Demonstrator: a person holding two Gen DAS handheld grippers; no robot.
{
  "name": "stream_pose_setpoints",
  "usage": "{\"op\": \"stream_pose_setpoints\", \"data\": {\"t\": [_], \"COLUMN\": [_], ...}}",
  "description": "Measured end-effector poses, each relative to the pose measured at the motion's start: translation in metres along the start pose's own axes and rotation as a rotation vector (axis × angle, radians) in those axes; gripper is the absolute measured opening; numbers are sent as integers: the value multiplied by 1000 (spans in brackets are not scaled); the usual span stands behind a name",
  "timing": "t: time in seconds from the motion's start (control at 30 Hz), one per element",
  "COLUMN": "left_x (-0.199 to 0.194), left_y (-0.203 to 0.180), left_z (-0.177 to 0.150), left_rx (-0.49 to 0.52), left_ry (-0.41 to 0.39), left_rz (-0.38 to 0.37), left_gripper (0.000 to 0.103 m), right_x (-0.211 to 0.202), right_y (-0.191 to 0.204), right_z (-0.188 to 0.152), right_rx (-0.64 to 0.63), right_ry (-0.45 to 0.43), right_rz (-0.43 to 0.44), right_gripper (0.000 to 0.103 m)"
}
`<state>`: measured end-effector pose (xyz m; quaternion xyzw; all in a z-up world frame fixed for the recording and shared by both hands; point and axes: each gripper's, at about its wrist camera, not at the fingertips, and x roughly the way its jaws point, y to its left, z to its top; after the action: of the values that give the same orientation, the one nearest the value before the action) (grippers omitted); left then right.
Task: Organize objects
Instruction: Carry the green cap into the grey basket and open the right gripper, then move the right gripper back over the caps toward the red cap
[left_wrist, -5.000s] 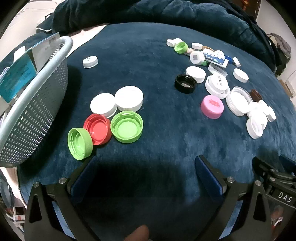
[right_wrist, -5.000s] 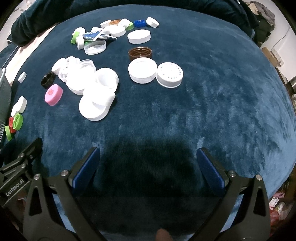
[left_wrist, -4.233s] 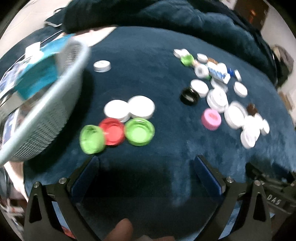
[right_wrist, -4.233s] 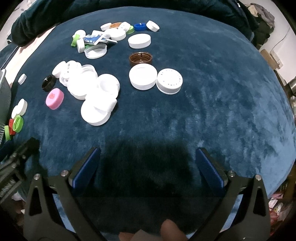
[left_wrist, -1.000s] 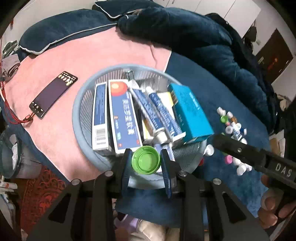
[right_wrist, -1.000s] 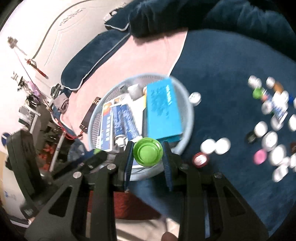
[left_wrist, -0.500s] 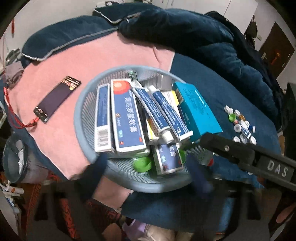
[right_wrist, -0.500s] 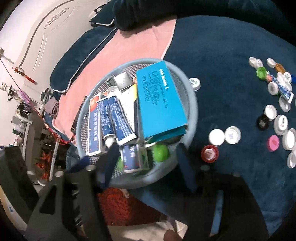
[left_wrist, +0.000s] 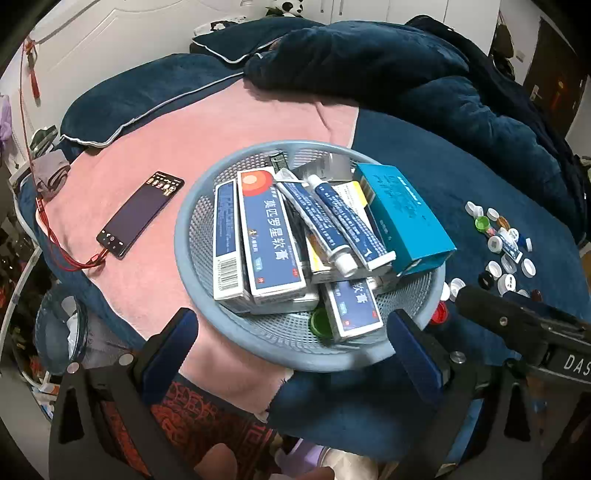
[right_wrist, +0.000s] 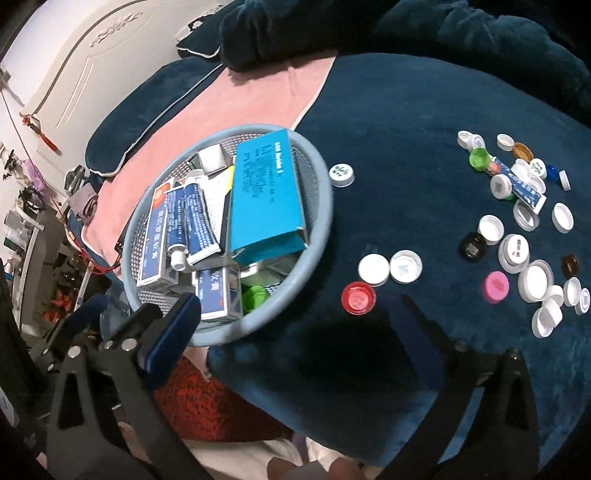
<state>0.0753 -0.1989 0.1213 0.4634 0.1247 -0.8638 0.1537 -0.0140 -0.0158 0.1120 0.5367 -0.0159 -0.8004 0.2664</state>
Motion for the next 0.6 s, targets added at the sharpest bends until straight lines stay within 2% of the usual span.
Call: {"op": "stream_pose_setpoints", "data": {"t": [0.6], "left_x": [-5], "left_y": [-13], "left_z": [-9], "left_rx": [6], "left_ry": [10], "left_rz": [0], "left_gripper": [102], "right_x": [-10], "right_y": [-26], "right_z": [-14], "right_rx": [-3], "right_ry": [-8], "right_rz": [-35], "right_gripper": [103]}}
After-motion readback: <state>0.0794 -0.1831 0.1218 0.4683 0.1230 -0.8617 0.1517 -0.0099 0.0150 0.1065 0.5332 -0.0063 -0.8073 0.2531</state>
